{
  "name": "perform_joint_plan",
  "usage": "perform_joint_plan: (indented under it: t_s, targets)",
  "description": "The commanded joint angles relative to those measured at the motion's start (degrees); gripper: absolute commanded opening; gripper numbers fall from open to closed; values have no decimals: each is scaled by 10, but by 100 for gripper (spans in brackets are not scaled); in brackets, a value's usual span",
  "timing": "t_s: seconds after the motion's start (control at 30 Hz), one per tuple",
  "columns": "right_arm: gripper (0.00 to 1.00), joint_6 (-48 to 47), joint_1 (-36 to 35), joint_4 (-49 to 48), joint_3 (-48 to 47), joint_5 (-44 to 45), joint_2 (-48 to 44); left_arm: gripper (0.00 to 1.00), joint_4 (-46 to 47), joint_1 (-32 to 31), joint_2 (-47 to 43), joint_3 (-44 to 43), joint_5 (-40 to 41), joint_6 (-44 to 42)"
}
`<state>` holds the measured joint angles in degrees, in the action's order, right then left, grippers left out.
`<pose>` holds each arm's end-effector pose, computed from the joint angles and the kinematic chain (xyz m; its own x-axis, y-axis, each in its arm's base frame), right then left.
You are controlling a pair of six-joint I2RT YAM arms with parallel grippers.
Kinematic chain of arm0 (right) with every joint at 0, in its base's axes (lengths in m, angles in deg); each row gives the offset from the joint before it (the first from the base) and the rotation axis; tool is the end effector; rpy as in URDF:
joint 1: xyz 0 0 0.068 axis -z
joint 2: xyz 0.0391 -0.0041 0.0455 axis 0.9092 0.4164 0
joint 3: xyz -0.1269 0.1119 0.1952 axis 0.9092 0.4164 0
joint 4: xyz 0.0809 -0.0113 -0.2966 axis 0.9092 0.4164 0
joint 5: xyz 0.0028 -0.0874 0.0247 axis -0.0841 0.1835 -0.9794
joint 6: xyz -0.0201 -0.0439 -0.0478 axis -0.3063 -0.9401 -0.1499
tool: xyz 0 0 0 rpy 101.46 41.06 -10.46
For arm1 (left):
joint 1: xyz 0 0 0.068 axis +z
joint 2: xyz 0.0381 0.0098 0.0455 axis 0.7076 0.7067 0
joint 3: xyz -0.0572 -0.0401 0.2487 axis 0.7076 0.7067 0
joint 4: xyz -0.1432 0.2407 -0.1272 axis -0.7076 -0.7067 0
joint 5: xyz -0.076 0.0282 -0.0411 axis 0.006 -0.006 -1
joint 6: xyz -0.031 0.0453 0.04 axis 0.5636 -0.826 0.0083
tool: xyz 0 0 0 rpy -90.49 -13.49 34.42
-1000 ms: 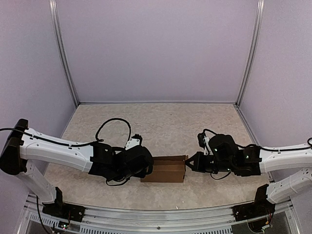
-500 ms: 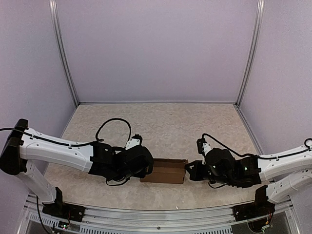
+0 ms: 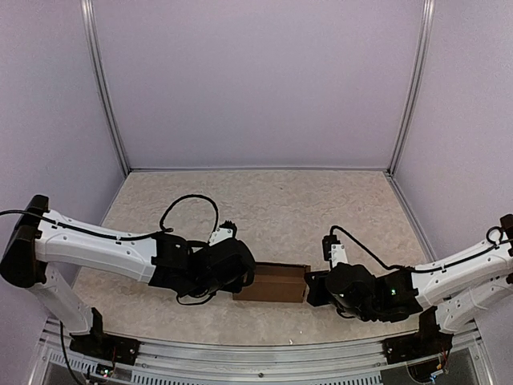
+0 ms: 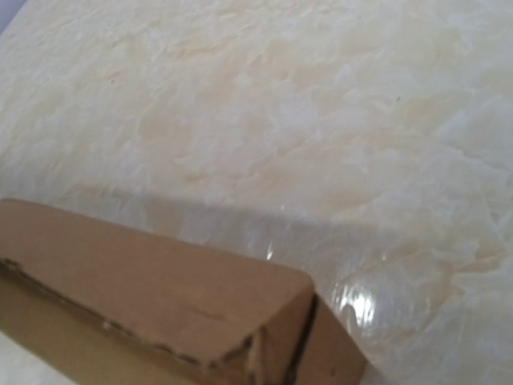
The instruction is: Fold the paper box
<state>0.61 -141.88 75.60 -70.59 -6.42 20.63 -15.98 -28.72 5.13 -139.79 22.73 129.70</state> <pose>0.0995 0.2781 0.1218 -0.6482 0.2141 -0.7307 -0.2545 0.8435 0.4730 0.1323 -0.3467 0.1542 -0.7278 0.1107 -0.6768 0.2409 0.9653 -0.1012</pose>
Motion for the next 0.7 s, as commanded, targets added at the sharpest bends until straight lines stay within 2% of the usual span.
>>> perform_joint_plan:
  t_s: [0.0, 0.33, 0.5, 0.67]
  targets:
    - [0, 2, -26, -8, 20, 16, 49, 0, -14, -8, 25, -1, -67, -1]
    - [0, -15, -46, 21, -3, 46, 68, 0, -2, -9, 23, 25, -82, 11]
    - [18, -51, -46, 29, -4, 52, 23, 0, 0, -10, 25, 36, -85, 18]
    - [40, -85, -46, 51, 9, 49, -42, 0, 0, -11, 31, 36, -75, 18]
